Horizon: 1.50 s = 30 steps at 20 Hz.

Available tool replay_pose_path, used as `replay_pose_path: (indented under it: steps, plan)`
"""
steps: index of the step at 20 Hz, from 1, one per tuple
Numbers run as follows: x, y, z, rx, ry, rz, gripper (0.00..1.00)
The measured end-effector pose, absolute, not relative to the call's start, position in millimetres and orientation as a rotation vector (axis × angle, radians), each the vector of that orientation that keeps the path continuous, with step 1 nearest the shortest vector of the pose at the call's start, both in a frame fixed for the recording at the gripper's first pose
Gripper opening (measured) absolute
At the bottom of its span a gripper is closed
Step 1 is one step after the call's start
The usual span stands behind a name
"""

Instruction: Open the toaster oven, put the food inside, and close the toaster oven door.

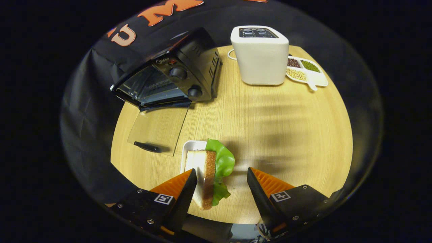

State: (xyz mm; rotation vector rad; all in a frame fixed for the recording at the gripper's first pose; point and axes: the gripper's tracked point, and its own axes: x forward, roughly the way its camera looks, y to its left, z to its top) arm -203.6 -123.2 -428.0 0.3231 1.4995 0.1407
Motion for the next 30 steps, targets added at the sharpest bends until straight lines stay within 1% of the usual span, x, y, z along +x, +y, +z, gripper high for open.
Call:
replay_pose_path:
  steps: [2, 4, 6, 7, 8, 9, 10, 12, 16, 21, 30]
  plan:
    - [-200.7, -116.2, -435.2, 0.419, 1.522, 0.148, 0.87]
    - [-198.5, -108.4, -438.4, 0.521, 1.541, 0.146, 0.79]
    - [-200.4, -102.8, -435.4, 0.632, 1.560, 0.132, 0.64]
    - [-200.0, -99.1, -432.1, 0.680, 1.561, 0.129, 0.51]
    - [-197.3, -96.7, -427.9, 0.723, 1.550, 0.122, 0.48]
    - [-198.6, -95.3, -423.4, 0.735, 1.543, 0.119, 0.42]
    - [-199.0, -96.5, -418.9, 0.731, 1.532, 0.117, 0.39]
    - [-199.1, -92.3, -404.0, 0.746, 1.513, 0.117, 0.37]
    - [-191.0, -76.5, -374.0, 0.773, 1.444, 0.103, 0.37]
    - [-162.4, -34.9, -333.8, 0.875, 1.321, 0.114, 0.37]
    - [-95.6, 69.2, -345.0, 0.984, 1.186, 0.111, 0.37]
